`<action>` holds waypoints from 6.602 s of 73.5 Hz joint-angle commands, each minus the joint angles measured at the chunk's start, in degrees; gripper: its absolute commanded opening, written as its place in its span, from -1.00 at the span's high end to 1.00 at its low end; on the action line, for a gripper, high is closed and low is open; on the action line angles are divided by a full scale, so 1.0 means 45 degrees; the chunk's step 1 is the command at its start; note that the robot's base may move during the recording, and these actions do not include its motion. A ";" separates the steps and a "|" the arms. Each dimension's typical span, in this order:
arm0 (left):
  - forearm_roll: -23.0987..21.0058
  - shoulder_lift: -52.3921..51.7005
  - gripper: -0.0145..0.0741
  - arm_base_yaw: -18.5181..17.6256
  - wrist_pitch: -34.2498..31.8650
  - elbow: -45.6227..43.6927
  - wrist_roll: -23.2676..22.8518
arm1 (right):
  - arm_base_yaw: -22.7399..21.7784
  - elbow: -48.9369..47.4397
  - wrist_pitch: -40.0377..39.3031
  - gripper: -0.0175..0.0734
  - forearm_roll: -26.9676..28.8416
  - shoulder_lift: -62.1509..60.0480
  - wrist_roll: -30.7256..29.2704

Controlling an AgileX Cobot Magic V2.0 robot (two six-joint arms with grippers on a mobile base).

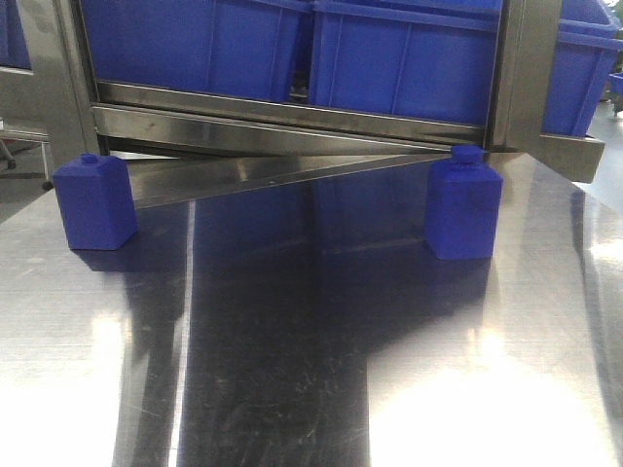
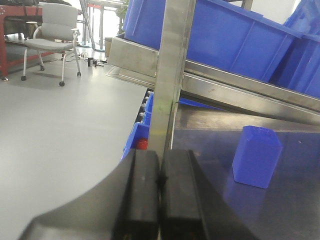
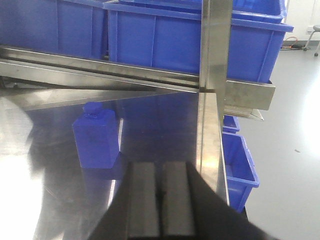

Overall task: Pick and sort blue part to right shelf
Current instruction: 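Move the left gripper above the blue part nearest the left arm, then lower the left gripper and close it on the blue part, then lift the blue part off the table with the left gripper, then lower the right gripper over the other blue part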

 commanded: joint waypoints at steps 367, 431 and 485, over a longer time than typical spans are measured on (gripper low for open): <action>0.0157 0.5368 -0.08 -0.3793 0.5030 -0.9245 0.1198 | 0.0316 -0.8449 0.2232 -0.60 -0.0013 0.7477 -0.0118; 0.0134 0.5137 -0.08 -0.3793 0.5036 -0.9083 0.1198 | 0.3118 -2.0273 1.2987 -0.76 0.0015 2.1375 0.1052; 0.0134 0.5137 -0.08 -0.3793 0.5036 -0.9083 0.1198 | 0.2659 -2.0251 1.1708 -0.03 0.0515 2.4009 0.1118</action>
